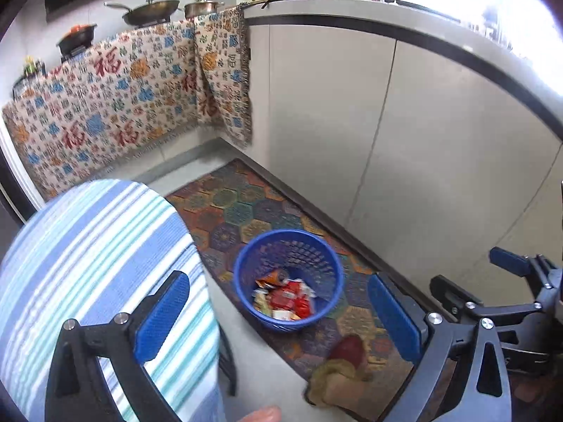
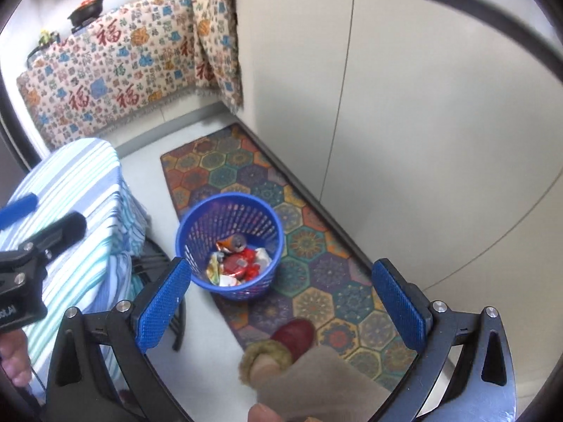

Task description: Collect trash

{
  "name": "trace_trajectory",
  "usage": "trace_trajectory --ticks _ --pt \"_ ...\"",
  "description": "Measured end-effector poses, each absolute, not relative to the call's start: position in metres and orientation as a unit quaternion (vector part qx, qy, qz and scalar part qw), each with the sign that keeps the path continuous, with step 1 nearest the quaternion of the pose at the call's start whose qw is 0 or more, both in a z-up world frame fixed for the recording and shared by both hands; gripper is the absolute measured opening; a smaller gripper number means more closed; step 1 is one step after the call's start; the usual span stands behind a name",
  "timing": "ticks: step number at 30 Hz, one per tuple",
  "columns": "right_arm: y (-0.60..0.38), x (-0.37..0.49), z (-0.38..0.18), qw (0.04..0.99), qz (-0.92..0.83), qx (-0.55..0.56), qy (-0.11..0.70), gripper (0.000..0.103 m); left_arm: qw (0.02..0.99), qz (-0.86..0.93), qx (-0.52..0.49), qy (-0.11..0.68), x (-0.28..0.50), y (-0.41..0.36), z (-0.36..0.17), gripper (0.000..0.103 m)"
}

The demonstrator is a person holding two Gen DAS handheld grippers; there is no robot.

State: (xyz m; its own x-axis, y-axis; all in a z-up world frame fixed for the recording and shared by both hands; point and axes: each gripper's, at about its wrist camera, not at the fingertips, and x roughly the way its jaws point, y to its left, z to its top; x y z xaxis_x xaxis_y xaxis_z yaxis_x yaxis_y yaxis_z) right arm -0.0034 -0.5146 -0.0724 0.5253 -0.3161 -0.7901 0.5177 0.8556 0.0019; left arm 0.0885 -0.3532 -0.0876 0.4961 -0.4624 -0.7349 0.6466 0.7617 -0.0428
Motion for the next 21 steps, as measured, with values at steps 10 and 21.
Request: trace_trajectory --ticks 10,21 --pt "-0.488 -0.019 -0.061 0.871 -0.205 0.126 0.428 0.103 0.866 -0.262 0.156 0.397 0.081 -0.340 -0.078 0.103" --pt "-0.479 -0.027 -0.055 0.867 -0.208 0.131 0.433 0.103 0.857 -0.280 0.141 0.409 0.074 -0.322 -0.075 0.103"
